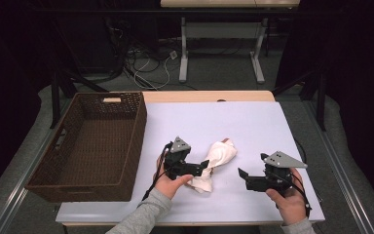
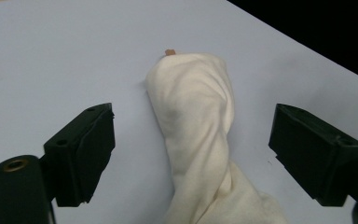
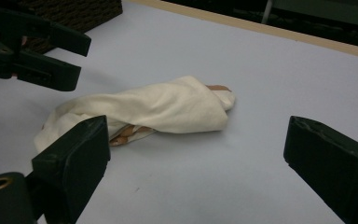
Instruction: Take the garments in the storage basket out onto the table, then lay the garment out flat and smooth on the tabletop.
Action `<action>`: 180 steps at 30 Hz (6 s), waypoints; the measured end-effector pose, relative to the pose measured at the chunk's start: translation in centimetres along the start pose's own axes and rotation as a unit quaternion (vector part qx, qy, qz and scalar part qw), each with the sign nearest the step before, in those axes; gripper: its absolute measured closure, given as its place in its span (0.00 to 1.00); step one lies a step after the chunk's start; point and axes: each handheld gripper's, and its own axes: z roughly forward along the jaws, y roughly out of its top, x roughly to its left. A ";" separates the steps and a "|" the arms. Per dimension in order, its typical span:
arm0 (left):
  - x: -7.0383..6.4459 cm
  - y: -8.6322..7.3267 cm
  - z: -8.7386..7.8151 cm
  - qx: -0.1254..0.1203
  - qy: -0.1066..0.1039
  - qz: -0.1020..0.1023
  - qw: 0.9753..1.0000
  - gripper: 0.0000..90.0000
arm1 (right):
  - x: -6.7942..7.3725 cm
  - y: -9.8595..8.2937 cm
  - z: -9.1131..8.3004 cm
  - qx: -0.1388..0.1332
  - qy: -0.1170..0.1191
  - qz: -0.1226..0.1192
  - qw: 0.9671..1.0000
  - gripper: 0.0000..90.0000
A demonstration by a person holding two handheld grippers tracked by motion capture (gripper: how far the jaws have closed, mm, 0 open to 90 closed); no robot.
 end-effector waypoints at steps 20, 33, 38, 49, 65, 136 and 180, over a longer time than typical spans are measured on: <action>1.5 0.0 -1.8 -0.017 -0.009 -0.013 1.000 0.00 | 1.9 3.7 4.1 0.010 -0.004 0.001 1.000 0.16; 1.8 -0.1 -2.3 -0.013 0.007 0.003 1.000 0.05 | 2.6 1.8 5.1 -0.006 0.010 -0.008 1.000 0.30; 2.0 -0.2 -2.6 -0.012 0.010 -0.003 1.000 0.08 | 2.4 1.3 5.0 -0.013 0.005 -0.009 1.000 0.35; 2.8 -0.3 -3.1 -0.017 0.030 -0.008 0.999 0.17 | 2.1 0.1 4.8 -0.007 0.015 0.001 1.000 0.42; 2.6 -0.4 -3.0 -0.013 0.034 -0.007 0.999 0.20 | 2.9 -0.5 5.2 0.003 0.023 -0.013 1.000 0.48; 1.3 -2.1 -1.7 0.049 0.036 -0.017 0.998 0.50 | 8.3 -1.1 9.4 0.085 0.106 -0.080 0.988 1.00; 0.9 -2.2 -1.1 0.082 -0.001 -0.003 0.997 0.99 | 7.2 -1.1 8.5 0.067 0.097 -0.064 0.991 1.00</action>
